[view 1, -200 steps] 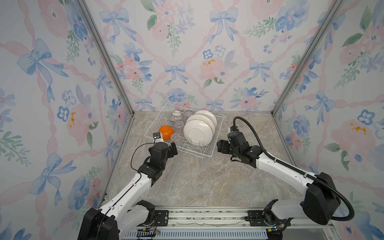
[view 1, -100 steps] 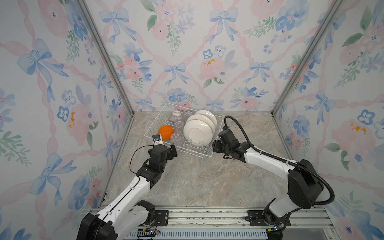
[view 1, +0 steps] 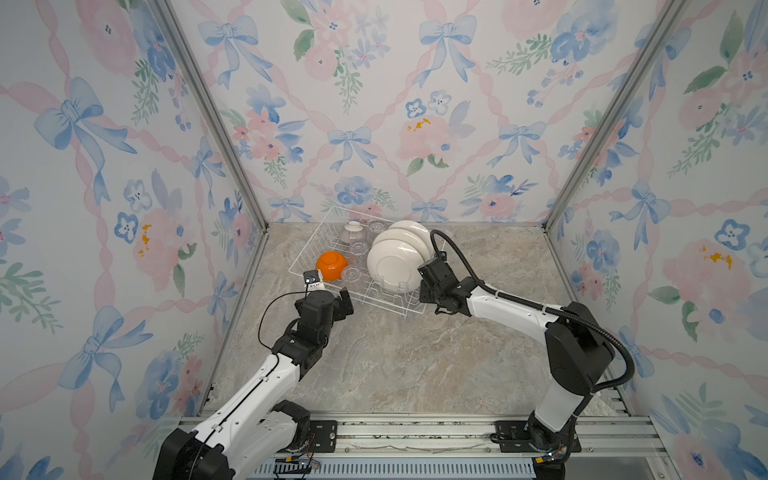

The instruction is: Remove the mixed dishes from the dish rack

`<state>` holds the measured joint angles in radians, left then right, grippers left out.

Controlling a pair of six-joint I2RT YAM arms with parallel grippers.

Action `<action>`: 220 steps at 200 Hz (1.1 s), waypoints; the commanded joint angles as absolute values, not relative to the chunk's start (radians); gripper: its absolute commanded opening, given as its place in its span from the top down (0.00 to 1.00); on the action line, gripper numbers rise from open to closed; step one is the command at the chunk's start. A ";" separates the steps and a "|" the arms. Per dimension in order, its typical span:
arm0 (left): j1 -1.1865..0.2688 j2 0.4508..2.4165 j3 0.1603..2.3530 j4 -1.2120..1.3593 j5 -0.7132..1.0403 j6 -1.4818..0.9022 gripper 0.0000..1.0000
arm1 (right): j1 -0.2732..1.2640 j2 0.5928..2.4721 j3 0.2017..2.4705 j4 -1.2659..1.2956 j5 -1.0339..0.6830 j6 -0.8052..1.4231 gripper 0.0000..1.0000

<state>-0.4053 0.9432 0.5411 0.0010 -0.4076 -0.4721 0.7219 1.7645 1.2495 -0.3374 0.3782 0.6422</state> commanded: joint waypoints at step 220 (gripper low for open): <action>-0.408 0.942 0.539 -0.001 -0.413 -0.454 0.02 | 0.607 1.449 0.856 -0.561 0.555 0.824 0.77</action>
